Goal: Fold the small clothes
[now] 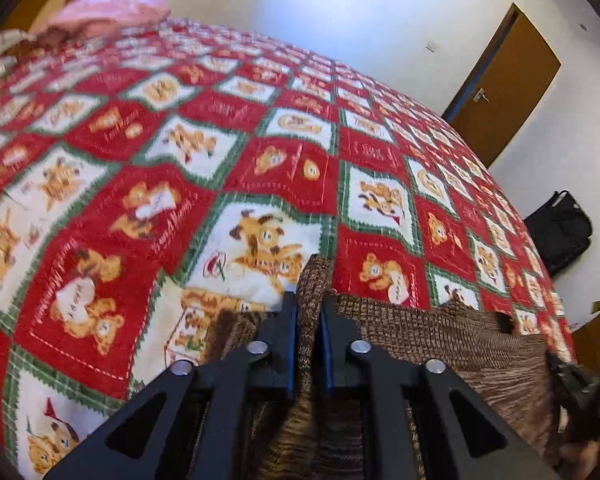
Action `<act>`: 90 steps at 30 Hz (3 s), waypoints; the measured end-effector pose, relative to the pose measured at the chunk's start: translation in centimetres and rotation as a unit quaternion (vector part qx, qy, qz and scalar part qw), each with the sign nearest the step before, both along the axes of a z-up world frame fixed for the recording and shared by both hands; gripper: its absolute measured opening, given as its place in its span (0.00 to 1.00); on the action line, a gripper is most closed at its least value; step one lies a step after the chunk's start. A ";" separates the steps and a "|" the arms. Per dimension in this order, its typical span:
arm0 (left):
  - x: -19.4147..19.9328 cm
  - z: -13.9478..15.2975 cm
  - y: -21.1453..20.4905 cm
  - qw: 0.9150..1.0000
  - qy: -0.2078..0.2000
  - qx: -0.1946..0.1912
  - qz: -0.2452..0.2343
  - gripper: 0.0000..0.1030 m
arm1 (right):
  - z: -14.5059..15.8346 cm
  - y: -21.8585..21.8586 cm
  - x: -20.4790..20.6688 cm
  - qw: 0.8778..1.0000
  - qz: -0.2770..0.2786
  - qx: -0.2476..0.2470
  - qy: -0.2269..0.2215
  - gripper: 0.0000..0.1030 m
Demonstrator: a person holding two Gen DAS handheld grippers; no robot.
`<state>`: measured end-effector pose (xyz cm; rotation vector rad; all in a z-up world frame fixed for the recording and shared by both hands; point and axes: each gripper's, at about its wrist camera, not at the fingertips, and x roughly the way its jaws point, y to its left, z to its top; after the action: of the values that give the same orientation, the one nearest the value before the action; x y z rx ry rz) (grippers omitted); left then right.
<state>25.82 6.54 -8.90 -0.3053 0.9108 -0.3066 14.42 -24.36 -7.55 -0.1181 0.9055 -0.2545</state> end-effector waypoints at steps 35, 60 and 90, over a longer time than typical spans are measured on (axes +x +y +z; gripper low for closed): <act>-18.3 1.0 -0.8 0.975 -0.029 0.208 -0.068 0.28 | 0.2 -2.1 -22.9 0.998 -0.028 0.037 0.038 0.00; -19.0 1.0 -1.7 0.944 -0.058 0.324 -0.021 0.56 | -0.6 0.7 -18.8 0.996 0.019 0.074 0.043 0.15; -19.8 -0.6 6.2 0.985 0.008 -0.162 0.054 0.31 | 6.6 17.8 -6.1 0.950 0.246 0.190 -0.030 0.70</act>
<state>6.00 12.78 -9.48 -0.6555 0.8554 -0.3517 8.36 -6.58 -0.99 0.0235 0.8210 0.3793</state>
